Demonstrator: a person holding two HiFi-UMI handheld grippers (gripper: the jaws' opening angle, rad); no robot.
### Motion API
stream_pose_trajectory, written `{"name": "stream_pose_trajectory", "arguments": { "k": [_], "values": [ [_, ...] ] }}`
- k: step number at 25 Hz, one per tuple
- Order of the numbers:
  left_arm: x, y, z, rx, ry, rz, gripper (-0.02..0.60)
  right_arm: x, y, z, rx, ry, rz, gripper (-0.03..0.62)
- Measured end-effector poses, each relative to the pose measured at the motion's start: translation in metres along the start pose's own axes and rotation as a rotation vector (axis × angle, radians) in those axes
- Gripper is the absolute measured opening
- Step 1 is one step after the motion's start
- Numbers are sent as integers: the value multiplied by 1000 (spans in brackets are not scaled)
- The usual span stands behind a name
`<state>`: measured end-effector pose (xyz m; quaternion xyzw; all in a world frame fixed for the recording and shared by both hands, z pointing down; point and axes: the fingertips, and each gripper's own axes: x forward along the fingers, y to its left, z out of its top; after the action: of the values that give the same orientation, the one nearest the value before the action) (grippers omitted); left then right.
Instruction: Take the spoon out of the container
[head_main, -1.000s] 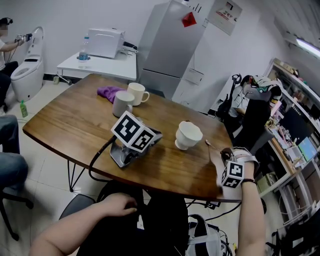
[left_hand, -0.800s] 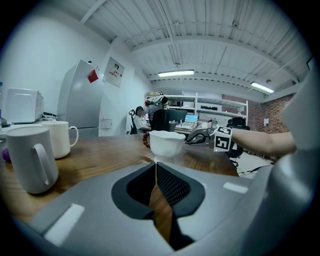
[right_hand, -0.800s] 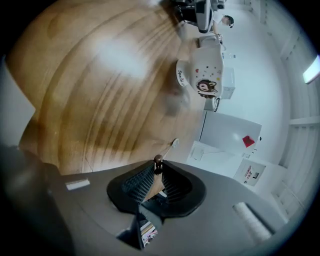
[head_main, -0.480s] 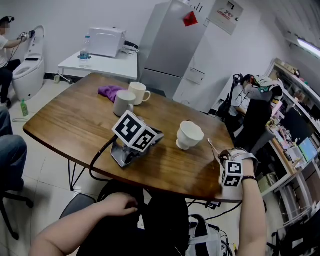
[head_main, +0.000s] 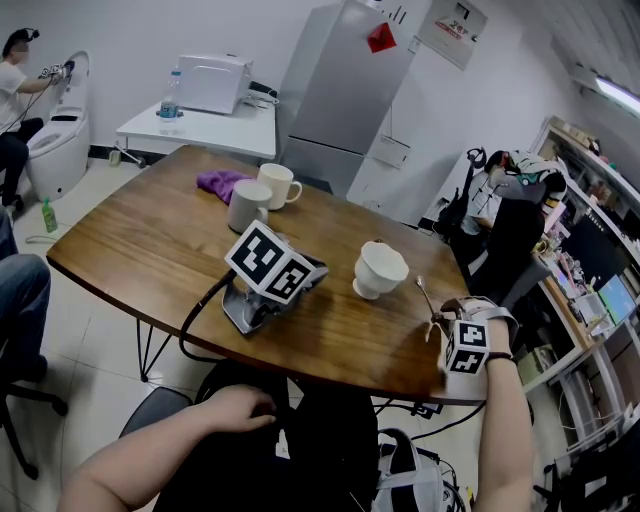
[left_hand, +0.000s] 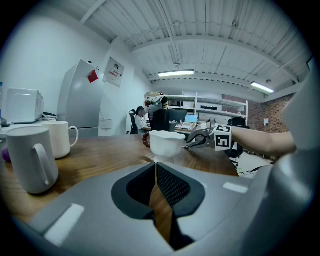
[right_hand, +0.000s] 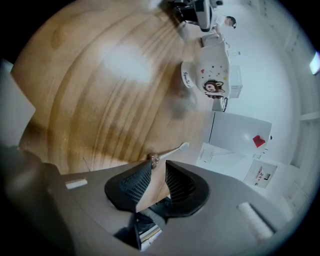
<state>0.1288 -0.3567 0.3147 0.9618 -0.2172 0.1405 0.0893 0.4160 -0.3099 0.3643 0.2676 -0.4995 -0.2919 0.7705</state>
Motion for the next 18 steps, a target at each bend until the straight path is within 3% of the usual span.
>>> {"name": "stream_pose_trajectory", "arguments": {
  "k": [8,11,18],
  "values": [
    [0,0,0,-1,1,0,12,-22,-21,24,178,-158,-56,32],
    [0,0,1,-1,1,0,12,-31,-29,35,279,-244,-69,3],
    [0,-1,1,-1,2,1,12,-54,-45,57,551,-457,-69,3]
  ]
}}
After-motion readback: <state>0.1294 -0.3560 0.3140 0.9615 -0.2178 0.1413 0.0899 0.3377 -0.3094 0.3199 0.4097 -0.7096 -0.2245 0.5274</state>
